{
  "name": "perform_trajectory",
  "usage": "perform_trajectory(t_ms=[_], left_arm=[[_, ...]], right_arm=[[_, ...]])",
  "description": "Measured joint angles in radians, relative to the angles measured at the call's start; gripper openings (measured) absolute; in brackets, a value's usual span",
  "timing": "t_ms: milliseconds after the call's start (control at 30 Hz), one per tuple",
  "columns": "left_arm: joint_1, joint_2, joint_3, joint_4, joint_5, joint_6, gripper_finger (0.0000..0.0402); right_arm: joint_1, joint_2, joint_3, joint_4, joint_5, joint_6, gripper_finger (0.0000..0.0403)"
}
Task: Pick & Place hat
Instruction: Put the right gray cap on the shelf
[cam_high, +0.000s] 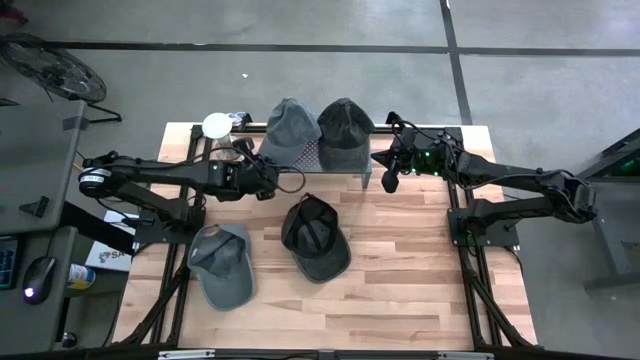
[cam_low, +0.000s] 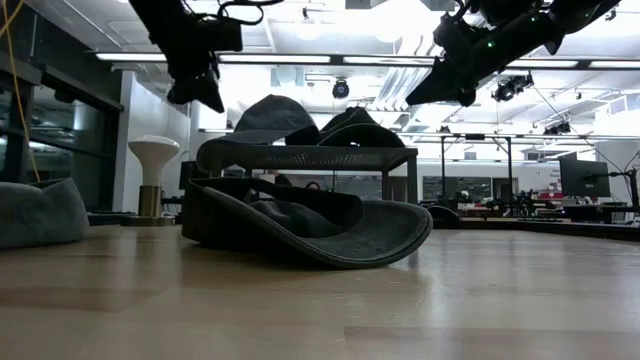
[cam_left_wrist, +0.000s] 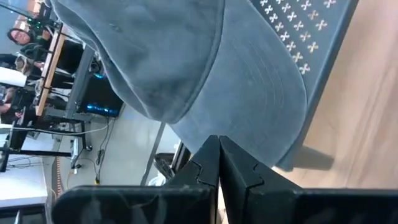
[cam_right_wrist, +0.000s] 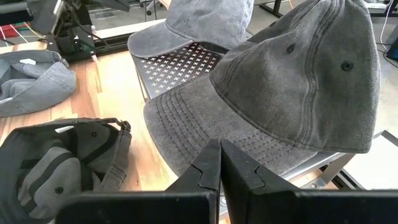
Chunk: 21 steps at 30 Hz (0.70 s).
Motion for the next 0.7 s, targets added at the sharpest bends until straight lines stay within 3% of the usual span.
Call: perform_trajectory(t_ms=[133,200,467,567,700], left_arm=[[-0.016,0.000,0.022,-0.067,0.011,-0.009,0.0000],[-0.033,0.000,0.052,-0.120,0.014,-0.102,0.0000],[-0.037,-0.066,0.145,-0.373,0.158,-1.022,0.0000],[-0.047,-0.119,0.099,-0.405,0.183,-1.329,0.0000],[-0.072,-0.214,-0.024,-0.314,0.170,-1.591,0.0003]], right_arm=[[0.000,0.000,0.000,0.000,0.000,0.001,0.0000],[0.000,0.000,0.000,-0.001,0.000,0.012,0.0000],[0.000,0.000,0.000,-0.019,-0.005,0.051,0.0000],[0.000,0.000,0.000,-0.022,-0.005,0.058,0.0000],[0.000,0.000,0.000,-0.022,-0.005,0.080,0.0000]])
